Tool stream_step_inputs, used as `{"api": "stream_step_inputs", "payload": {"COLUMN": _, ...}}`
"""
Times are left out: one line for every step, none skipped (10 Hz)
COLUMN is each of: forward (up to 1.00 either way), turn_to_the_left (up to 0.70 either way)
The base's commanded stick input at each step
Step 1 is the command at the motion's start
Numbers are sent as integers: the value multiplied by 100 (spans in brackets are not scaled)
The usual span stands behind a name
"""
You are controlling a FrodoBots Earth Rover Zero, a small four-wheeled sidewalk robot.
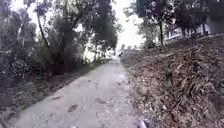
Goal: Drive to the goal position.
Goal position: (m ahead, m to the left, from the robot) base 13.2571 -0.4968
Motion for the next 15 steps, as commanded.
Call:
{"api": "stream_step_inputs", "payload": {"forward": 50, "turn_to_the_left": -13}}
{"api": "stream_step_inputs", "payload": {"forward": 50, "turn_to_the_left": 0}}
{"api": "stream_step_inputs", "payload": {"forward": 50, "turn_to_the_left": 0}}
{"api": "stream_step_inputs", "payload": {"forward": 50, "turn_to_the_left": 0}}
{"api": "stream_step_inputs", "payload": {"forward": 50, "turn_to_the_left": 0}}
{"api": "stream_step_inputs", "payload": {"forward": 50, "turn_to_the_left": 0}}
{"api": "stream_step_inputs", "payload": {"forward": 50, "turn_to_the_left": 0}}
{"api": "stream_step_inputs", "payload": {"forward": 50, "turn_to_the_left": 0}}
{"api": "stream_step_inputs", "payload": {"forward": 50, "turn_to_the_left": 0}}
{"api": "stream_step_inputs", "payload": {"forward": 50, "turn_to_the_left": 0}}
{"api": "stream_step_inputs", "payload": {"forward": 50, "turn_to_the_left": 0}}
{"api": "stream_step_inputs", "payload": {"forward": 50, "turn_to_the_left": 0}}
{"api": "stream_step_inputs", "payload": {"forward": 50, "turn_to_the_left": 0}}
{"api": "stream_step_inputs", "payload": {"forward": 50, "turn_to_the_left": 0}}
{"api": "stream_step_inputs", "payload": {"forward": 50, "turn_to_the_left": 0}}
